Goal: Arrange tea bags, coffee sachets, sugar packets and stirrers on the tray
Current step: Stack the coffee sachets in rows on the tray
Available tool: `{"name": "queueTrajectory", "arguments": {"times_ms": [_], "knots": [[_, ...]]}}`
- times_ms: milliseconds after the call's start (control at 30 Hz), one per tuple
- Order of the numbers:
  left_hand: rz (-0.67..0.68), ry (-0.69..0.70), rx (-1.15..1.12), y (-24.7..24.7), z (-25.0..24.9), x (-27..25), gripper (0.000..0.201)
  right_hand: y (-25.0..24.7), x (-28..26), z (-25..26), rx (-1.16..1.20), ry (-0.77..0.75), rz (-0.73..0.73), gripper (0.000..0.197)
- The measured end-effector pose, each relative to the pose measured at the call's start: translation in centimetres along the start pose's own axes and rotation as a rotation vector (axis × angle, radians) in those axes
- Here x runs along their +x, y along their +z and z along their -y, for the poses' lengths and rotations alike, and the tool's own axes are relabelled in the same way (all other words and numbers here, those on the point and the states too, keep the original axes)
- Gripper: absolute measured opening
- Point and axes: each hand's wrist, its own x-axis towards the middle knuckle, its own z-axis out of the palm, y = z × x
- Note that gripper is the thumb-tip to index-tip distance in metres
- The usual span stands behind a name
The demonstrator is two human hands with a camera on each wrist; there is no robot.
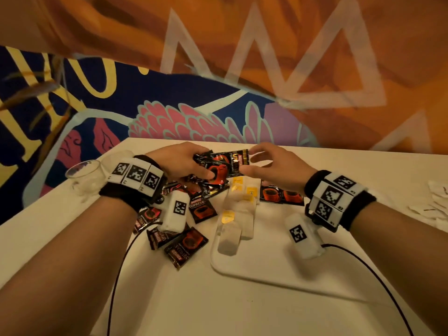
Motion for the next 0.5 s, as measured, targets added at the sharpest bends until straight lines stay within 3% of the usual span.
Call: {"name": "queueTrajectory", "arguments": {"times_ms": [67,133,200,267,367,500], "knots": [[0.011,0.090,0.005,1.3,-1.5,0.2,0.033,0.4,0.1,0.7,0.091,-0.033,0.003,0.042],[-0.094,0.172,-0.112,2.5,-2.2,0.8,0.040,0.3,0.1,1.0,0.262,-0.015,-0.051,0.025],[-0.193,0.224,-0.412,3.5,-2.2,1.6,0.046,-0.3,0.1,0.8,0.475,0.049,-0.101,0.019],[-0.202,0.269,-0.728,4.7,-1.9,2.3,0.042,-0.9,0.1,0.5,0.606,0.105,-0.127,0.019],[-0.201,0.249,-1.131,6.6,-1.5,3.2,0.020,-1.2,-0.1,-0.4,0.650,0.132,-0.159,0.019],[-0.187,0.187,-1.448,7.7,-0.2,4.2,0.029,-1.6,-0.3,-1.5,0.681,0.141,-0.245,0.012]]}}
